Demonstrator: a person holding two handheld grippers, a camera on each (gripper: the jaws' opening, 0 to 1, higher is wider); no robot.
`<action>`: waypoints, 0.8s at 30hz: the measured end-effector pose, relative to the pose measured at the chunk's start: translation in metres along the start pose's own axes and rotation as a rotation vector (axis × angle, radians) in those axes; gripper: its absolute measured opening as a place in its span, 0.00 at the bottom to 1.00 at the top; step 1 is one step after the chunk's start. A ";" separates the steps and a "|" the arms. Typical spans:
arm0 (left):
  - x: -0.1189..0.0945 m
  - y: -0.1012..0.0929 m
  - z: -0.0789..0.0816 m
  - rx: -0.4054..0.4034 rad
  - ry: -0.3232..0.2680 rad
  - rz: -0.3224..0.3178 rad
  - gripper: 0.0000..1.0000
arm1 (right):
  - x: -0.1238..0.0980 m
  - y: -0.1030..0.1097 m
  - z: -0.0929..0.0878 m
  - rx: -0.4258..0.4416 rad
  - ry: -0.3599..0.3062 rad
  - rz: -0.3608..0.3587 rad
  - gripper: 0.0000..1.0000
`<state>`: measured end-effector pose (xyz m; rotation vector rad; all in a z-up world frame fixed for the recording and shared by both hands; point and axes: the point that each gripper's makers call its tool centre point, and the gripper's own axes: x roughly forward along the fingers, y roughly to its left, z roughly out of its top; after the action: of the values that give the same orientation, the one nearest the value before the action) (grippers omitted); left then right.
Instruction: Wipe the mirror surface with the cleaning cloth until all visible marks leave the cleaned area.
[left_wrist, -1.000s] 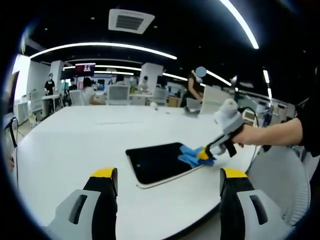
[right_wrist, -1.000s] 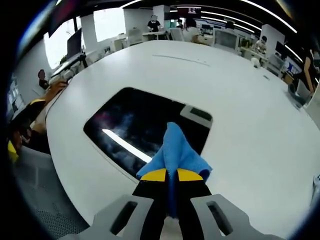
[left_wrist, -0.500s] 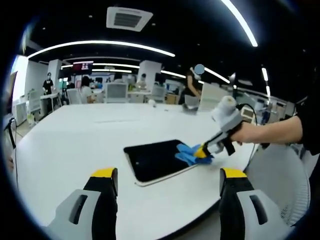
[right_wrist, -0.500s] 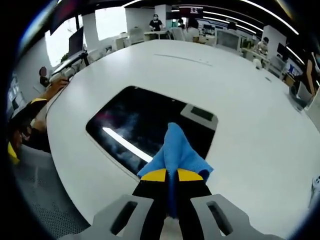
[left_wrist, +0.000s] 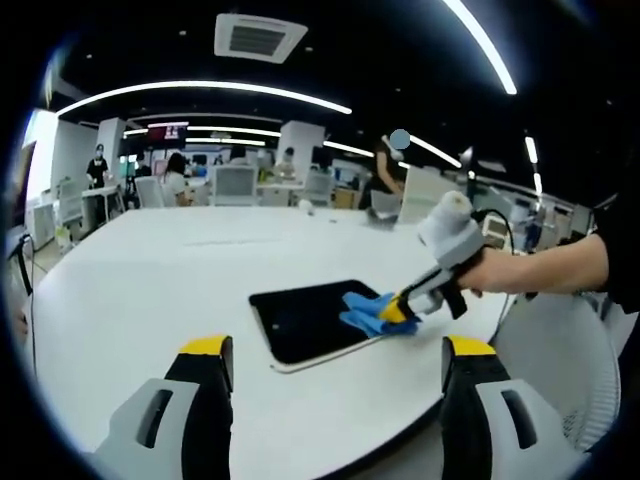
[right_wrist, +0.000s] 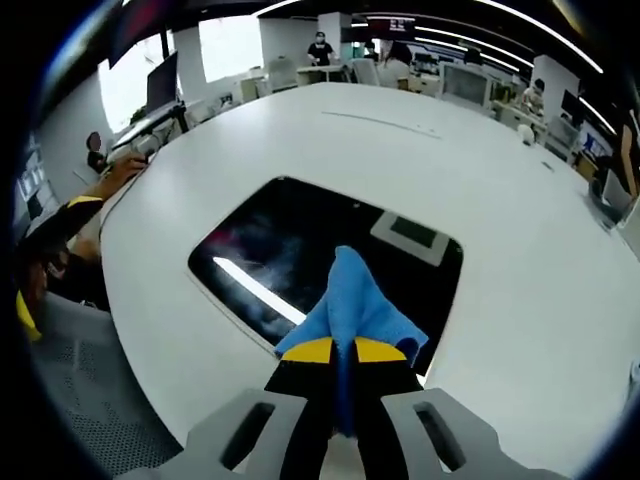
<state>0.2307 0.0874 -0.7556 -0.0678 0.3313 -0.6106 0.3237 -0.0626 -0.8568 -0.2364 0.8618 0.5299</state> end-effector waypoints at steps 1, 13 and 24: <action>0.000 0.000 0.000 0.000 0.000 0.001 0.86 | 0.001 0.002 0.001 -0.004 0.000 0.003 0.00; 0.000 0.002 0.001 0.011 -0.006 0.009 0.88 | 0.013 0.037 0.016 -0.052 -0.022 0.049 0.00; 0.000 -0.001 0.001 0.012 -0.008 -0.001 0.88 | 0.021 0.049 0.024 -0.078 -0.021 0.063 0.00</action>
<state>0.2308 0.0867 -0.7542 -0.0592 0.3196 -0.6135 0.3242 -0.0043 -0.8572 -0.2750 0.8316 0.6245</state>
